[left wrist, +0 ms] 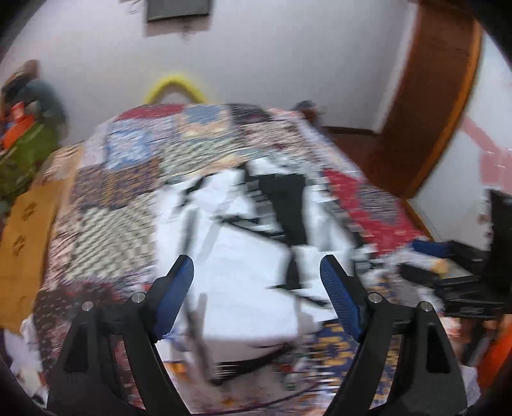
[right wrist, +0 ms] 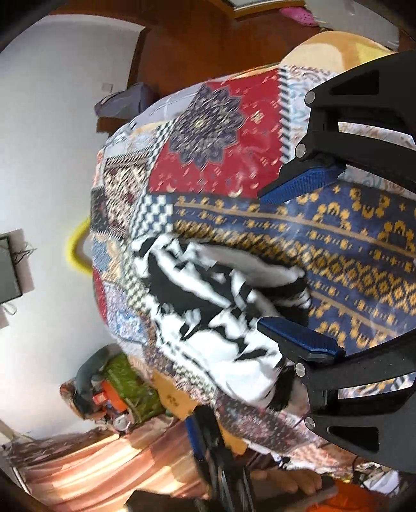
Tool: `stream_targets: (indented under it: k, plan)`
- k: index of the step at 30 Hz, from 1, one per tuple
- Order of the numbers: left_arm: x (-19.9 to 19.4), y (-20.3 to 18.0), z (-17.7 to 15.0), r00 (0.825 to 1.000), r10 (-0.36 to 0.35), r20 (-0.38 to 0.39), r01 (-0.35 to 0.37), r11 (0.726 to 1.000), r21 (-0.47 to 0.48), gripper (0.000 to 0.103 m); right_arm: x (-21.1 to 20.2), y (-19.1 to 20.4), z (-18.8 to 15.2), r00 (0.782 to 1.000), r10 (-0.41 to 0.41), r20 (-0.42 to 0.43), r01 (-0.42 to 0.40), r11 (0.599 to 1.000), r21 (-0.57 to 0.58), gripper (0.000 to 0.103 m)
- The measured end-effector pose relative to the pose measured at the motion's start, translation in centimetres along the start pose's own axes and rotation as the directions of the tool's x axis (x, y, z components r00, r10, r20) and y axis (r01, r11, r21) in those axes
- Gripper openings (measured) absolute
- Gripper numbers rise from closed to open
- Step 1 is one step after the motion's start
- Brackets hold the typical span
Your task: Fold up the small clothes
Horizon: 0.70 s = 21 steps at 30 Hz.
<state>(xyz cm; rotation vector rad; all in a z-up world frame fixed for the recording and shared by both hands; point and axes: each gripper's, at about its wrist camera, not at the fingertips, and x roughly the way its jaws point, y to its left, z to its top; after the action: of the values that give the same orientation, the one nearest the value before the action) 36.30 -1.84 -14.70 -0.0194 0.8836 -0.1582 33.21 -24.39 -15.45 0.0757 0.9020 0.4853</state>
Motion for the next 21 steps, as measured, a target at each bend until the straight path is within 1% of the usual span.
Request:
stream_targets:
  k: [1,3,6,9,11,13,14,15,16,18,21]
  plan:
    - [0.7,1.2,-0.3,0.999,0.034,-0.021,-0.034,0.999,-0.022,0.081,0.3,0.4,0.3,1.0,0.008,0.001,-0.008,1.0,-0.003,0.069]
    - [1.6,2.9,-1.0,0.997,0.052,-0.061,-0.056,0.997,-0.058,0.081,1.0,1.2,0.4,1.0,0.017,-0.005,-0.017,1.0,-0.008,0.069]
    - [3.9,5.2,-2.5,0.989,0.031,-0.142,-0.049,0.991,-0.127,0.081,2.9,2.0,0.2,0.999,0.021,-0.037,-0.022,1.0,-0.015,0.069]
    - [5.3,5.9,-3.9,0.982,0.014,-0.186,-0.041,0.989,-0.142,0.081,5.0,1.7,-0.6,0.995,0.03,-0.093,-0.029,0.999,0.019,0.069]
    - [6.4,5.8,-4.8,0.976,0.006,-0.219,-0.036,0.99,-0.136,0.081,6.6,0.9,-1.2,0.99,0.022,-0.142,-0.012,0.998,0.069,0.061]
    - [7.5,5.4,-5.6,0.966,0.001,-0.26,-0.032,0.993,-0.115,0.081,7.5,0.3,-1.6,0.984,0.044,-0.172,-0.026,0.994,0.107,0.041]
    - [7.5,5.3,-6.0,0.963,-0.001,-0.269,-0.03,0.993,-0.112,0.081,8.0,0.0,-1.9,0.979,0.066,-0.192,-0.042,0.991,0.128,0.037]
    - [7.6,5.1,-6.3,0.962,-0.006,-0.274,-0.025,0.993,-0.112,0.082,8.2,0.0,-2.2,0.976,0.077,-0.202,-0.051,0.99,0.129,0.027]
    - [7.7,4.9,-6.6,0.961,-0.014,-0.277,-0.018,0.994,-0.111,0.082,8.3,0.2,-2.4,0.975,0.08,-0.208,-0.056,0.991,0.12,0.024]
    - [7.5,4.8,-7.0,0.961,-0.019,-0.274,-0.01,0.994,-0.105,0.082,8.1,1.0,-2.8,0.976,0.054,-0.211,-0.04,0.997,0.069,0.022]
    - [7.2,5.0,-7.6,0.96,-0.03,-0.278,0.001,0.995,-0.104,0.083,7.4,2.1,-3.5,0.977,0.016,-0.211,-0.018,1.0,-0.008,0.02]
